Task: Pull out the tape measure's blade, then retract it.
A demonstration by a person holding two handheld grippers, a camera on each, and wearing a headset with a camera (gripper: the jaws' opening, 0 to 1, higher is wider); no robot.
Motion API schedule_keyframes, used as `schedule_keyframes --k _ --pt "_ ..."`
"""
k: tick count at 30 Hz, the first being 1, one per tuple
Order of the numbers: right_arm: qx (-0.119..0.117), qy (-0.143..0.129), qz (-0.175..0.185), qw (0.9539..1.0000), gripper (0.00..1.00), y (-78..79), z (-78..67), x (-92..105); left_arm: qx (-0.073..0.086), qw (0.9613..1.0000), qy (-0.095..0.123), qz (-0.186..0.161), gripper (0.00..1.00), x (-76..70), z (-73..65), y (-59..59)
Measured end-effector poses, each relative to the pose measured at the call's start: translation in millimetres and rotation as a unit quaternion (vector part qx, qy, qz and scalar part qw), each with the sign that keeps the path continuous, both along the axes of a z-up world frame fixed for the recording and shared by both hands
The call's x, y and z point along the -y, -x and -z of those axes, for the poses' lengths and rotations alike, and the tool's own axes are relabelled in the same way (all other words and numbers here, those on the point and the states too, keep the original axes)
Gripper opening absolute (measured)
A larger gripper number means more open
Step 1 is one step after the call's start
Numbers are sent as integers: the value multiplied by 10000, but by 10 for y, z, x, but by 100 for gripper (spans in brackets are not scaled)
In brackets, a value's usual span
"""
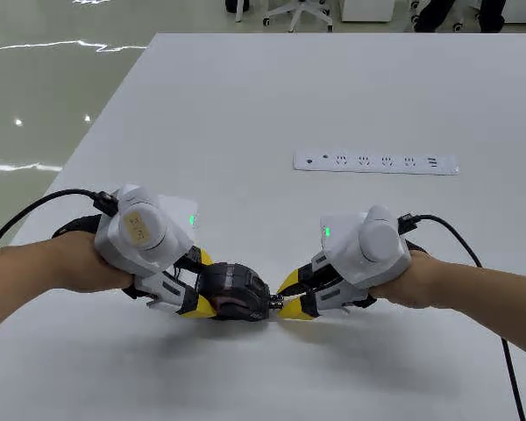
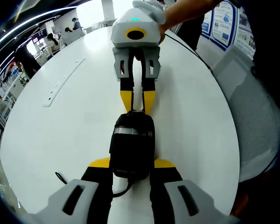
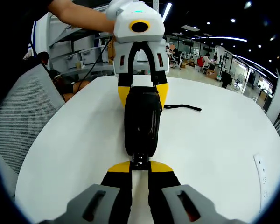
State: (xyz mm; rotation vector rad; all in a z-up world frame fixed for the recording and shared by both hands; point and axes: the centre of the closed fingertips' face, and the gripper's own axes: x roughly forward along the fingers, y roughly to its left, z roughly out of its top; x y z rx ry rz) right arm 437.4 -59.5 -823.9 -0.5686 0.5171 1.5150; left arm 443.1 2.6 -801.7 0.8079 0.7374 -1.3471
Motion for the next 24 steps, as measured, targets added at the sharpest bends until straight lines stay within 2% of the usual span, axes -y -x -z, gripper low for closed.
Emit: schedule_keyframes --k 24 --pt "5 43 13 10000 11 5 -22 86 9 10000 -17 8 25 0 -11 -1"
